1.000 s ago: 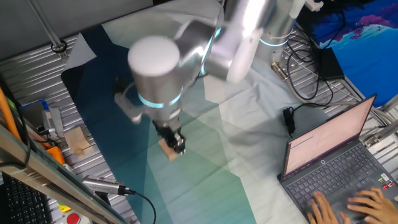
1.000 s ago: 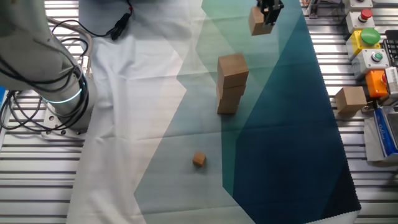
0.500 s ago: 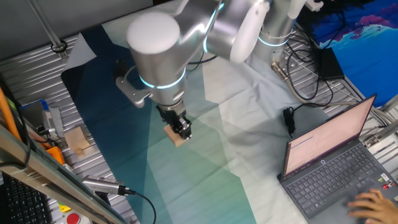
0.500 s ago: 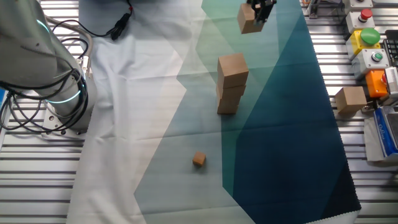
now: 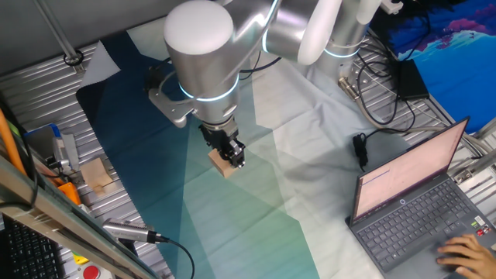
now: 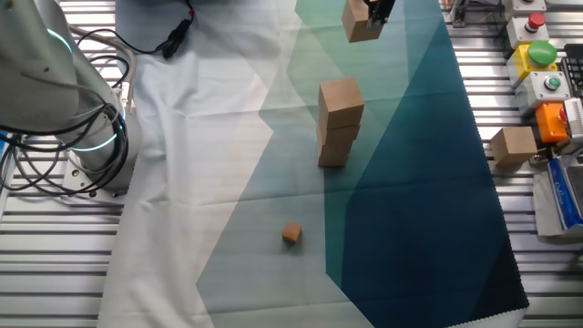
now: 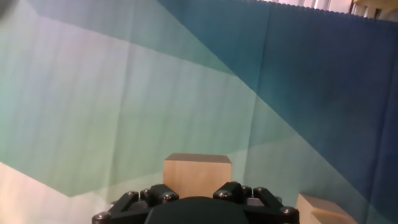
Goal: Stack the blocks in a vertical line of five
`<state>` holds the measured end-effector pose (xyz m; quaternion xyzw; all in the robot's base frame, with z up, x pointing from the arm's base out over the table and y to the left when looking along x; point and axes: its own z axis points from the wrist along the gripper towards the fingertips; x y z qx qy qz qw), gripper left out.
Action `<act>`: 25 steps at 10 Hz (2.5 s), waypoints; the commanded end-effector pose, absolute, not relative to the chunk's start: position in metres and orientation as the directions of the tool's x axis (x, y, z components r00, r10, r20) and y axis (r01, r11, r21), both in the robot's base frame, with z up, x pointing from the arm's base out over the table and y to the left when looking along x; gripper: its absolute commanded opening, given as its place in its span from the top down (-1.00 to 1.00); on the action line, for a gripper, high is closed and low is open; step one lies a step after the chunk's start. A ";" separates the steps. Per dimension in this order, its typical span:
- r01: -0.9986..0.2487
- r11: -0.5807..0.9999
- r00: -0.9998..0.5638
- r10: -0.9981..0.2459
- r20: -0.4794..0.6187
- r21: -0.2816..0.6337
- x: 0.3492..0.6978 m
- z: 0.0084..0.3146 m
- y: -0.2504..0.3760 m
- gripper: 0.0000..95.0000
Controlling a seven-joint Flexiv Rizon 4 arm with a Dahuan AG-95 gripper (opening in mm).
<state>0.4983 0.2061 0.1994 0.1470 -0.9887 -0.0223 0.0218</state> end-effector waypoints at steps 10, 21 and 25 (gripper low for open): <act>-0.267 0.963 -0.962 -0.269 0.040 0.046 0.498 0.200 0.206 1.00; -0.339 0.941 -0.939 -0.340 0.050 0.025 0.436 0.276 0.148 1.00; -0.352 0.936 -0.934 -0.353 0.049 0.028 0.428 0.287 0.154 1.00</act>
